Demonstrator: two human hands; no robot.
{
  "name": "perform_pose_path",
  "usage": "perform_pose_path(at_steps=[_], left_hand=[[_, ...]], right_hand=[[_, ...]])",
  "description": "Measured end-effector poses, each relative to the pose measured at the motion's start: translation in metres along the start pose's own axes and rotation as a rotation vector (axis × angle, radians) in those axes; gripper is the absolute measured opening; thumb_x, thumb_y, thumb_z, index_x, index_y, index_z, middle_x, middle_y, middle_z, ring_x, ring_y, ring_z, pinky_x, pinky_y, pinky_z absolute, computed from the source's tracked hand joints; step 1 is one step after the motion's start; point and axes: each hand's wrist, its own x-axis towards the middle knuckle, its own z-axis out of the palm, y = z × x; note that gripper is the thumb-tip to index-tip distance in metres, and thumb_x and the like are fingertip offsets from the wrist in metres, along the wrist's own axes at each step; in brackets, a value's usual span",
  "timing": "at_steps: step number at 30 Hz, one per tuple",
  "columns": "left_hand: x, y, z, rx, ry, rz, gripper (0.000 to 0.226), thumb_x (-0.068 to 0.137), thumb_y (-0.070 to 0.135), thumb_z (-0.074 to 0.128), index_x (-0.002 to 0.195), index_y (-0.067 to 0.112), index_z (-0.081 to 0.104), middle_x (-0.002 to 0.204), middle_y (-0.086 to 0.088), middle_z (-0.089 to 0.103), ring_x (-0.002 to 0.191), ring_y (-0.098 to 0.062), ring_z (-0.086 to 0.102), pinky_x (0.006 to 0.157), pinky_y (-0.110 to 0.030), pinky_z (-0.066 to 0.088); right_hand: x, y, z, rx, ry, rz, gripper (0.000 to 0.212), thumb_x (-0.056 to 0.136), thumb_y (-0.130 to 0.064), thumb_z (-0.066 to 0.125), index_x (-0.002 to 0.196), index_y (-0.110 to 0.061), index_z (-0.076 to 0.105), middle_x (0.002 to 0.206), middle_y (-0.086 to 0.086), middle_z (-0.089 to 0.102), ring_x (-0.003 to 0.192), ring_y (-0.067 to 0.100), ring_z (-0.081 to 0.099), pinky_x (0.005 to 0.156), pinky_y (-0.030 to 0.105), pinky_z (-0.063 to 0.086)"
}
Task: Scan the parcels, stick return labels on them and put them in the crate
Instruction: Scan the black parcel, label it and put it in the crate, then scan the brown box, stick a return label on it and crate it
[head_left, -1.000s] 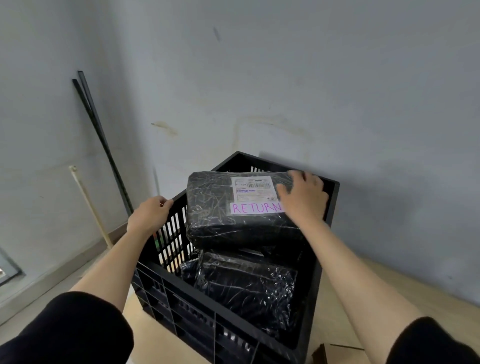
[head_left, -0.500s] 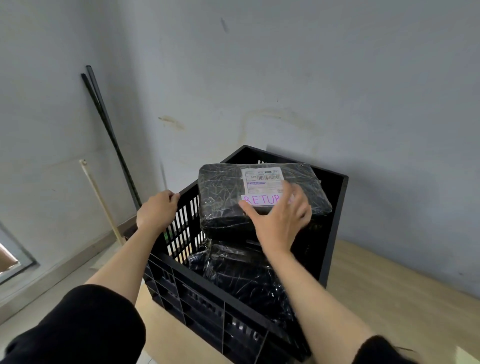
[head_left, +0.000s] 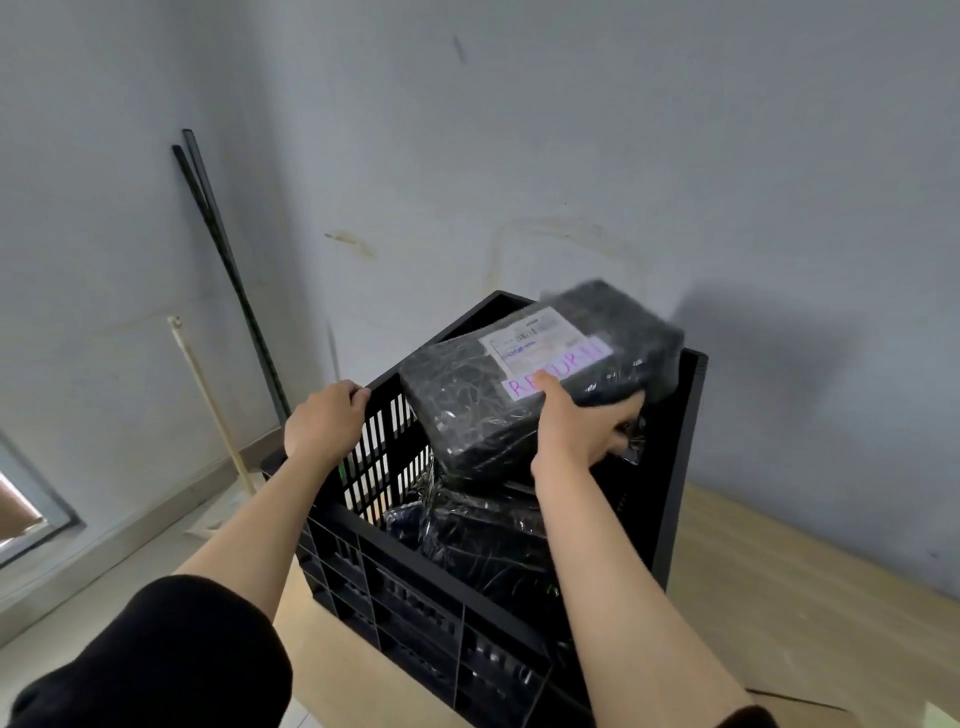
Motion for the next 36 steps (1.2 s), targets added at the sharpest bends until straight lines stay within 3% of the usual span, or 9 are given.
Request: perform_pose_path(at_steps=[3,7,13,15,18,21,26,32,36], left_hand=[[0.002,0.0,0.002,0.007,0.008,-0.013,0.036,0.1,0.037,0.036,0.109,0.017,0.064,0.085,-0.008,0.067,0.076,-0.029,0.06,0.063,-0.032,0.044],[0.003,-0.001,0.004,-0.005,0.013,-0.008,0.036,0.101,0.036,0.035,0.111,0.018,0.064,0.082,-0.004,0.064,0.074,-0.026,0.058,0.061,-0.031,0.043],[0.0,0.003,0.003,0.008,0.016,-0.049,0.038,0.101,0.039,0.031,0.106,0.019,0.063,0.078,0.0,0.06,0.073,-0.024,0.058,0.06,-0.031,0.043],[-0.004,0.011,0.003,-0.048,0.047,-0.078,0.038,0.1,0.038,0.032,0.11,0.017,0.062,0.088,-0.003,0.065,0.081,-0.026,0.059,0.074,-0.036,0.047],[-0.016,0.044,0.007,-0.141,0.147,-0.029,0.037,0.099,0.038,0.037,0.122,0.018,0.058,0.122,-0.004,0.06,0.112,-0.026,0.054,0.1,-0.046,0.036],[-0.033,0.096,0.016,-0.145,0.168,0.141,0.035,0.097,0.037,0.041,0.12,0.018,0.06,0.126,-0.005,0.058,0.114,-0.027,0.053,0.094,-0.042,0.037],[-0.081,0.196,0.037,-0.16,0.13,0.299,0.033,0.097,0.036,0.044,0.117,0.016,0.061,0.121,-0.006,0.06,0.11,-0.027,0.054,0.089,-0.041,0.044],[-0.176,0.3,0.083,-0.142,0.114,0.455,0.028,0.095,0.033,0.047,0.103,0.014,0.066,0.103,-0.004,0.066,0.1,-0.026,0.057,0.081,-0.041,0.047],[-0.246,0.307,0.144,-0.112,-0.05,0.412,0.028,0.095,0.032,0.049,0.11,0.014,0.064,0.108,-0.004,0.065,0.103,-0.026,0.057,0.084,-0.041,0.047]], right_hand=[[0.022,-0.019,0.006,-0.099,-0.101,-0.192,0.105,0.065,-0.032,0.083,0.147,-0.031,0.017,0.145,0.015,0.032,0.118,0.033,0.05,0.096,0.042,0.042],[0.06,-0.026,0.016,-0.165,-0.231,-0.024,0.082,0.076,-0.033,0.077,0.138,-0.012,0.027,0.137,0.014,0.048,0.111,0.029,0.055,0.092,0.04,0.047],[0.069,-0.003,0.031,-0.258,-0.419,-0.018,0.068,0.088,-0.043,0.061,0.143,-0.02,0.027,0.143,0.01,0.043,0.119,0.029,0.051,0.101,0.046,0.046],[0.067,-0.002,0.03,-0.255,-0.434,-0.021,0.072,0.088,-0.045,0.061,0.146,-0.02,0.024,0.148,0.009,0.037,0.125,0.03,0.048,0.103,0.049,0.044],[0.069,-0.005,0.01,-0.371,-0.448,-0.14,0.07,0.09,-0.047,0.057,0.147,-0.018,0.029,0.15,0.007,0.037,0.131,0.027,0.044,0.104,0.042,0.041],[0.076,-0.021,-0.033,-0.582,-0.393,-0.448,0.038,0.095,-0.038,0.051,0.123,-0.013,0.058,0.124,0.006,0.062,0.108,0.022,0.057,0.082,0.028,0.041],[0.109,-0.05,-0.141,-0.789,-0.357,-0.769,0.024,0.093,-0.026,0.053,0.109,-0.014,0.067,0.109,0.004,0.07,0.109,0.026,0.056,0.088,0.035,0.048],[0.158,-0.025,-0.288,-0.946,-0.442,-0.639,0.026,0.09,-0.026,0.058,0.11,-0.012,0.068,0.114,0.012,0.069,0.111,0.029,0.06,0.089,0.034,0.046],[0.165,0.022,-0.358,-1.027,-0.553,-0.47,0.03,0.089,-0.032,0.059,0.112,-0.015,0.068,0.118,0.007,0.069,0.112,0.025,0.061,0.087,0.03,0.045]])
